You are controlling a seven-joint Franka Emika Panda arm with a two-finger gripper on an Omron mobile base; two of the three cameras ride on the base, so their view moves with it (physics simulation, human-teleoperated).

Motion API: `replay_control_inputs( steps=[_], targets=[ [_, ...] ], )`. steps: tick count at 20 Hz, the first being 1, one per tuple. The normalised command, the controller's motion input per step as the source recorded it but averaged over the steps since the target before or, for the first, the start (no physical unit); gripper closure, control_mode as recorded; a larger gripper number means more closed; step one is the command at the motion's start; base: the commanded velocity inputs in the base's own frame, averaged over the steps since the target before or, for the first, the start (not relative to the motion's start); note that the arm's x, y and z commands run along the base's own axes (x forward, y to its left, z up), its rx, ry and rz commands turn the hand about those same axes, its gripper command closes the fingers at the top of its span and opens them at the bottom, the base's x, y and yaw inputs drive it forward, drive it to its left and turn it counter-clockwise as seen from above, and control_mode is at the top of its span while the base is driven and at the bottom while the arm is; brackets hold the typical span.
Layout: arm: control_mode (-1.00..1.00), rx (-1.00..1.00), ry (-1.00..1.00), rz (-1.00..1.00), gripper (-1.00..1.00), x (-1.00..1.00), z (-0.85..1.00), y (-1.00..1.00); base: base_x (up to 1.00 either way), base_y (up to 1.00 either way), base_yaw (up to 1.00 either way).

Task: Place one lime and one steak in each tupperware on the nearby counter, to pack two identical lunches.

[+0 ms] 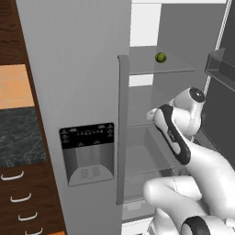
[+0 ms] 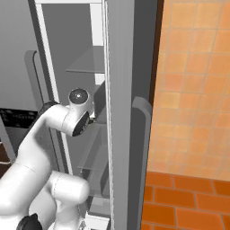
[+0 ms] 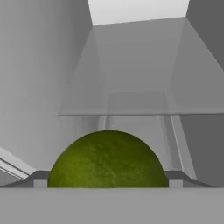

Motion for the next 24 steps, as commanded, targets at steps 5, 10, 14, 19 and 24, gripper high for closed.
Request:
replay_control_inputs(
  steps=[5,10,14,19,24],
  targets=[
    [-1.00,-0.02,0.00,-0.11,1.00,-1.00,0.93,0.00,0.00,0.00,0.00],
    [-1.00,0.00,0.00,-0.15,1.00,-1.00,0.48,-0.01,0.00,0.00,0.00],
    [1.00,0.00,-0.01,-0.03,1.00,-0.25,0.04,-0.03,-0.75,-0.03,-0.10],
    [1.00,0.00,0.00,0.00,1.00,0.00,0.00,0.00,-0.99,0.39,0.01],
    [1.00,0.00,0.00,0.00,1.00,0.00,0.00,0.00,-0.18,1.00,0.18]
  ],
)
